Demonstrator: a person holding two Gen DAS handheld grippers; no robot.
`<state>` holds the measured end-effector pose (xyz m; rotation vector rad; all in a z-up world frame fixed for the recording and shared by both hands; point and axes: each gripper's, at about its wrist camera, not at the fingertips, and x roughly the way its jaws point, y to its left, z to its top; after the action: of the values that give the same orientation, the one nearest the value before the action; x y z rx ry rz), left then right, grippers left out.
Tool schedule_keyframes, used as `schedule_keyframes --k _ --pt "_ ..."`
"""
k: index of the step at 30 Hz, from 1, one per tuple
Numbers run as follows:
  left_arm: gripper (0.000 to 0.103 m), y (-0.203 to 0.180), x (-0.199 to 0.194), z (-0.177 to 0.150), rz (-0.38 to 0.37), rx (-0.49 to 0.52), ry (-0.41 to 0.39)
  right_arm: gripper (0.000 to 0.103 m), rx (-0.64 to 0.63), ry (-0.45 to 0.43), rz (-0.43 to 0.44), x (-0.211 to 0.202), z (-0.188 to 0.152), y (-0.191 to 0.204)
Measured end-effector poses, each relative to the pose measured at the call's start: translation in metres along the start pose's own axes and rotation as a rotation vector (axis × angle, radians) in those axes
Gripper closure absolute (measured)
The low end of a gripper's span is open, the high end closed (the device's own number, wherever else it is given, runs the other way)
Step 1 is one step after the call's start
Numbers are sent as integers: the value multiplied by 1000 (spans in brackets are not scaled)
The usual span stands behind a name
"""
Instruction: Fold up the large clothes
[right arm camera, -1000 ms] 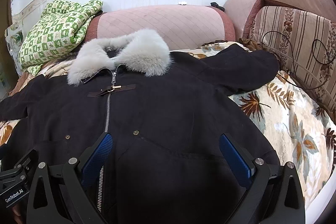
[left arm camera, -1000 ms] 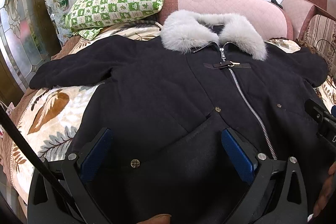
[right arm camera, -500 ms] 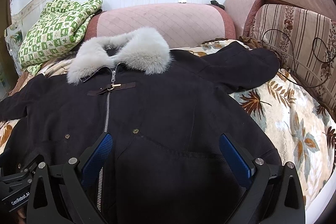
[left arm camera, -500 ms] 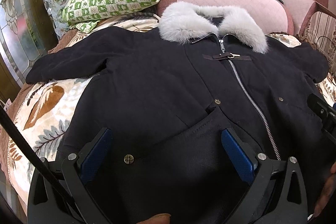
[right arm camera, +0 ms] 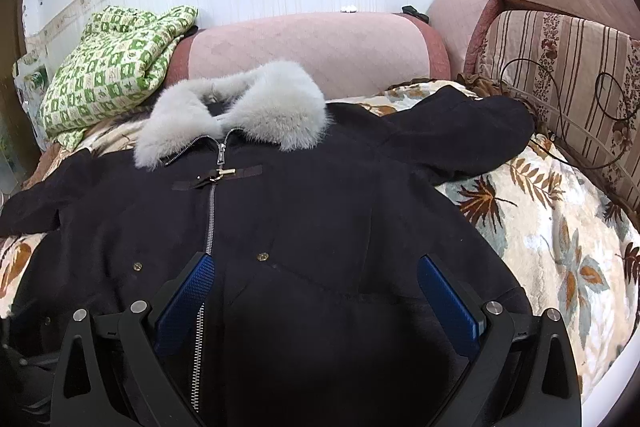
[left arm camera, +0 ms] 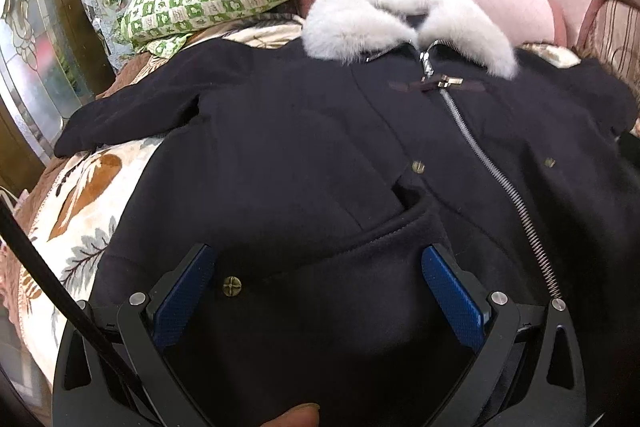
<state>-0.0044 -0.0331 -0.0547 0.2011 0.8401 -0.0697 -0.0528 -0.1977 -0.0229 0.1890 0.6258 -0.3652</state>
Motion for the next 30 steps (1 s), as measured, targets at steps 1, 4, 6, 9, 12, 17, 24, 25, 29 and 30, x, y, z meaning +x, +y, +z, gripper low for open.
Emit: schedule_keyframes --k 1,4,6,9,12,17,24,25,29,30 --pt "0 -2 1 -1 16 9 1 0 1 -1 2 -1 1 0" --pt "0 -3 3 -5 44 -2 15 0 13 4 22 -3 2 -1" --pt "0 1 5 -6 43 -21 39 0 23 6 36 -4 2 -2" --pt "0 10 7 -6 4 -49 91 0 28 7 48 -5 3 -2" --pt "0 7 5 -4 -7 -2 115 0 39 6 61 -7 4 -3" --pt "3 29 -26 -2 -179 -122 88 0 73 -15 62 -14 7 -11" --pt "3 46 -103 10 -120 -169 -98 0 102 -88 11 -34 10 -21" --pt "3 46 -110 9 -111 -159 -115 0 101 -102 -1 -37 10 -21" --pt "3 48 -136 2 -133 -113 -147 0 67 -146 -72 -52 2 -16" --pt "3 50 -139 0 -147 -114 -147 0 57 -147 -82 -57 -2 -13"
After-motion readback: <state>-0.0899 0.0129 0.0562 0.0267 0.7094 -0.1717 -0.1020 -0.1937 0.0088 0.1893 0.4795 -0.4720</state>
